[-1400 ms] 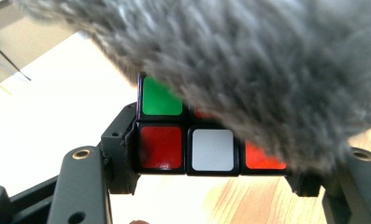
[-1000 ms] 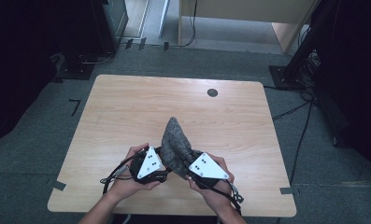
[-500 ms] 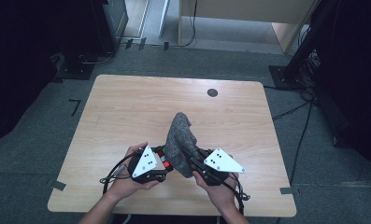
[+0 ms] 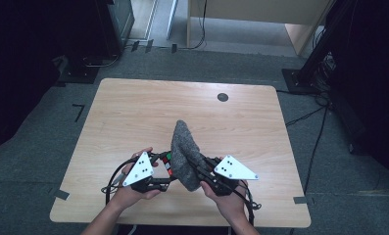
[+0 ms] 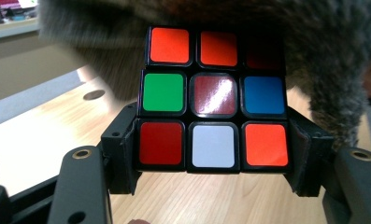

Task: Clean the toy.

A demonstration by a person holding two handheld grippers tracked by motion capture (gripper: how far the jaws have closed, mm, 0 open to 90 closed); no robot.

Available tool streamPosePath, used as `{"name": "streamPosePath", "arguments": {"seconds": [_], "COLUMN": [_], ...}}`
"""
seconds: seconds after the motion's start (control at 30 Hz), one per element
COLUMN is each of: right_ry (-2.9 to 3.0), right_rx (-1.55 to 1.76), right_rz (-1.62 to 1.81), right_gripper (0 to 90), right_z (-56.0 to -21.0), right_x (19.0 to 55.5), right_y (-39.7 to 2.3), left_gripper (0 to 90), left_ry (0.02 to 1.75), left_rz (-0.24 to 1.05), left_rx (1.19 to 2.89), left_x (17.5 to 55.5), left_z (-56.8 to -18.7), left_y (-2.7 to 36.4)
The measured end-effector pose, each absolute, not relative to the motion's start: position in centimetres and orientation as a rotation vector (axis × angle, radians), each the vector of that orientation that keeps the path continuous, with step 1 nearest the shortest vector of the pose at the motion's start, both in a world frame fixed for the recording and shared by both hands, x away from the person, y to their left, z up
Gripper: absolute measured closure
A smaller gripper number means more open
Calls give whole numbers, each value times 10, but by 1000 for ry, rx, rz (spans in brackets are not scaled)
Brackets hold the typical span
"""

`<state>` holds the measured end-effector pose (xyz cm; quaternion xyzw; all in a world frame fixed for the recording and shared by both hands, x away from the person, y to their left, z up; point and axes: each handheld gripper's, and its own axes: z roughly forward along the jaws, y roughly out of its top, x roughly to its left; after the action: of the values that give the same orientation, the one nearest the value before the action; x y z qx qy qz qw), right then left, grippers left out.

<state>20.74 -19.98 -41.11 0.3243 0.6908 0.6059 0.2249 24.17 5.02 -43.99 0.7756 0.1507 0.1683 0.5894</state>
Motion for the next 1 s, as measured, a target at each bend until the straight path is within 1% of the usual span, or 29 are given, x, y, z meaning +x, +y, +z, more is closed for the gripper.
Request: {"name": "streamPosePath", "arguments": {"seconds": [0.07, 0.17, 0.23, 0.3, 0.4, 0.5, 0.6, 0.7, 0.83, 0.93, 1.0], "right_ry": [1903, 1932, 1909, 1873, 1881, 1906, 1934, 1885, 1849, 1868, 1898], "right_rx": [955, 1053, 1095, 1025, 906, 966, 1065, 1054, 897, 884, 966], "right_rz": [1649, 1493, 1575, 1675, 1730, 1651, 1513, 1618, 1727, 1696, 1642], "right_gripper": [751, 753, 754, 753, 752, 753, 756, 755, 752, 752, 754], "right_z": [-416, -426, -429, -420, -411, -420, -430, -425, -409, -416, -422], "right_x": [213, 223, 224, 218, 209, 214, 224, 221, 206, 208, 216], "right_y": [-203, -211, -217, -216, -207, -204, -212, -217, -207, -202, -207], "left_gripper": [342, 342, 342, 342, 342, 342, 342, 342, 342, 341, 341], "left_ry": [343, 355, 361, 360, 355, 345, 352, 352, 345, 342, 344], "left_rz": [370, 325, 336, 371, 361, 347, 293, 325, 329, 329, 291], "left_rx": [1784, 1743, 1754, 1790, 1796, 1797, 1738, 1759, 1789, 1792, 1753], "left_x": [241, 244, 245, 245, 244, 242, 244, 245, 244, 242, 242], "left_z": [-438, -436, -436, -439, -440, -438, -434, -433, -437, -434, -431], "left_y": [53, 57, 57, 55, 52, 52, 57, 58, 54, 53, 57]}}
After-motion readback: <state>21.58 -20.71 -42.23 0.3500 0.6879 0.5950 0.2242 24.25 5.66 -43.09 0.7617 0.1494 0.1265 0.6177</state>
